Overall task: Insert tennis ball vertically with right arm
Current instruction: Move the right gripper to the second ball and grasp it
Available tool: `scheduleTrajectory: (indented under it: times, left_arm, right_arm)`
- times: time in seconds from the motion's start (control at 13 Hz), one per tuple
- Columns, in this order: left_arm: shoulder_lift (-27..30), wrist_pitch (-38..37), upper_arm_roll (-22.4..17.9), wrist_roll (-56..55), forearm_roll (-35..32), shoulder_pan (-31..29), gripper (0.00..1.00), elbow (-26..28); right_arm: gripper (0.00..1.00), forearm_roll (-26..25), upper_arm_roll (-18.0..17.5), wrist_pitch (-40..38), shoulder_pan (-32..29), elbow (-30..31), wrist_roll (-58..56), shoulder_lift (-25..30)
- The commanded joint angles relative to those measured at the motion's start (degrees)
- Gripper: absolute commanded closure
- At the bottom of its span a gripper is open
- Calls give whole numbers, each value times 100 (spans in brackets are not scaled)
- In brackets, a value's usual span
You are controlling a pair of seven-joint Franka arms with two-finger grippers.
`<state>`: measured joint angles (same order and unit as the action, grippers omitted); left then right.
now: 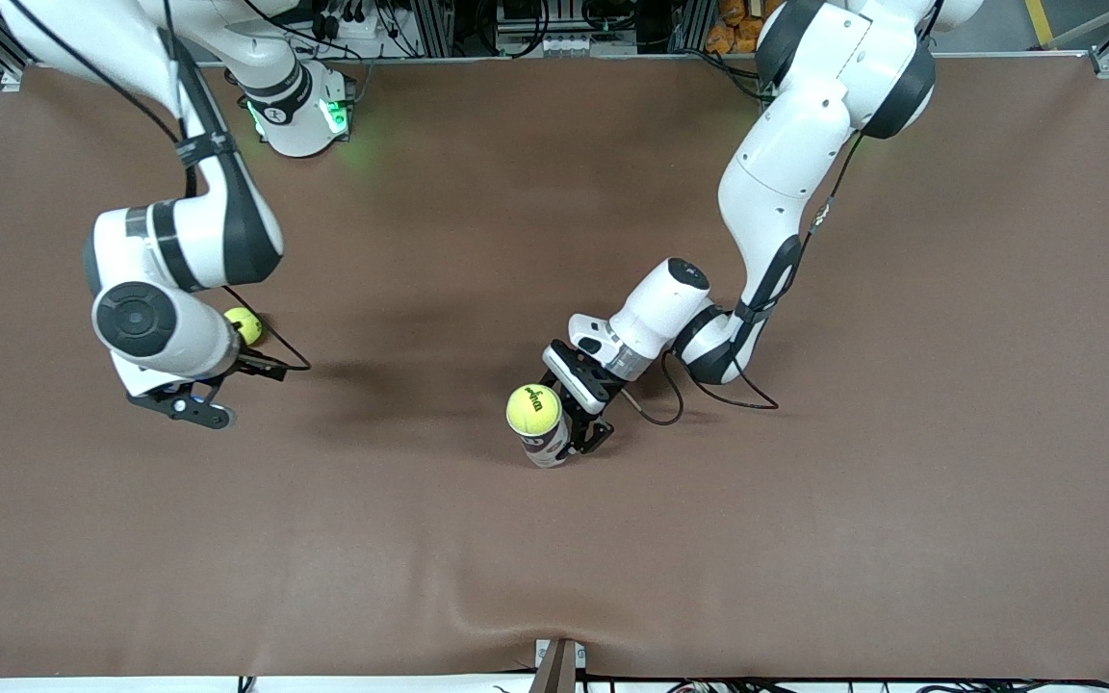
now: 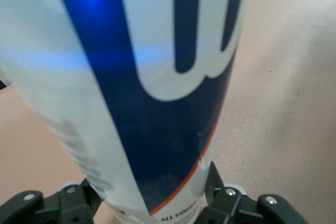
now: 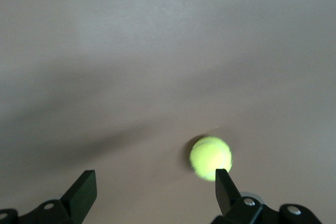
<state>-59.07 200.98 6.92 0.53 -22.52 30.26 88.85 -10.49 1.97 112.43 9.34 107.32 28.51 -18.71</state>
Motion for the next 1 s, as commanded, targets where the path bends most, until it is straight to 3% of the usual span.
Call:
scheduleTrajectory:
  times: [0.0,0.23,0.46,0.62,0.93]
  left_arm:
    - [-123,29,3,-71,2,50,23,-140]
    - [-192,38,3,-62,2,103,23,-132]
    - [-211,38,-6,-53,-7,112,23,-132]
    - [-211,29,3,-53,-24,103,22,-132]
    - [-211,29,3,-44,-33,103,23,-132]
  right_arm:
    - [0,143,-109,393,-432,675,-512,246]
    - [0,205,-118,674,-889,860,-1188,123]
    - [0,599,-118,745,-1153,1228,-1628,70]
    - [0,925,-109,745,-1232,1501,-1988,35]
    - [0,944,-109,745,-1259,1581,-2060,-229]
